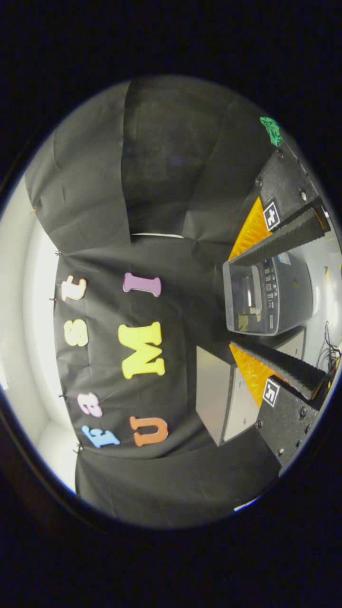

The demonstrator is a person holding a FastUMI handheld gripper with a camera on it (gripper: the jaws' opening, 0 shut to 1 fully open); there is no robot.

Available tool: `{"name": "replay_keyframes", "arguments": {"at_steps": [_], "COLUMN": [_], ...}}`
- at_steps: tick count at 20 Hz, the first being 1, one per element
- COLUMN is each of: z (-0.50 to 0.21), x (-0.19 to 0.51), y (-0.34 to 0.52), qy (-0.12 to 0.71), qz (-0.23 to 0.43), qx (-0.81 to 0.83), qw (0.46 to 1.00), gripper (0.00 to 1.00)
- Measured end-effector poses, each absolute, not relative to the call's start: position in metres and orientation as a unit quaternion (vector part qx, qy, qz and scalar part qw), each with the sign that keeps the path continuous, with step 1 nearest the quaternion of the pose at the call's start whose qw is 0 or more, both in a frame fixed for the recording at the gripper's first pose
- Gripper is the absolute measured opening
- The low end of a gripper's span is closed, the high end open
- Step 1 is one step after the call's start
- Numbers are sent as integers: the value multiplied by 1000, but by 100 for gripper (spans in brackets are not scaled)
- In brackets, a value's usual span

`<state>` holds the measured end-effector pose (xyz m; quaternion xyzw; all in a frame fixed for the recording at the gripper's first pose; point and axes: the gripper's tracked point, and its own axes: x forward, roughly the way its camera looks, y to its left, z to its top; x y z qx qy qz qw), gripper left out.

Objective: Put the clothes into the washing machine and then close the washing machine lid.

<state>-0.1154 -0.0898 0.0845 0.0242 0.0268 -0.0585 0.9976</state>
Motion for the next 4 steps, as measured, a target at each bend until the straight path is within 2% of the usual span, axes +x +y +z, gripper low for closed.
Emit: {"name": "replay_keyframes", "arguments": {"at_steps": [4], "z": [90], "x": [-176], "y": [-105], "qy": [-3], "qz": [-42], "qx": [33], "qw": [999], "gripper": [98]}}
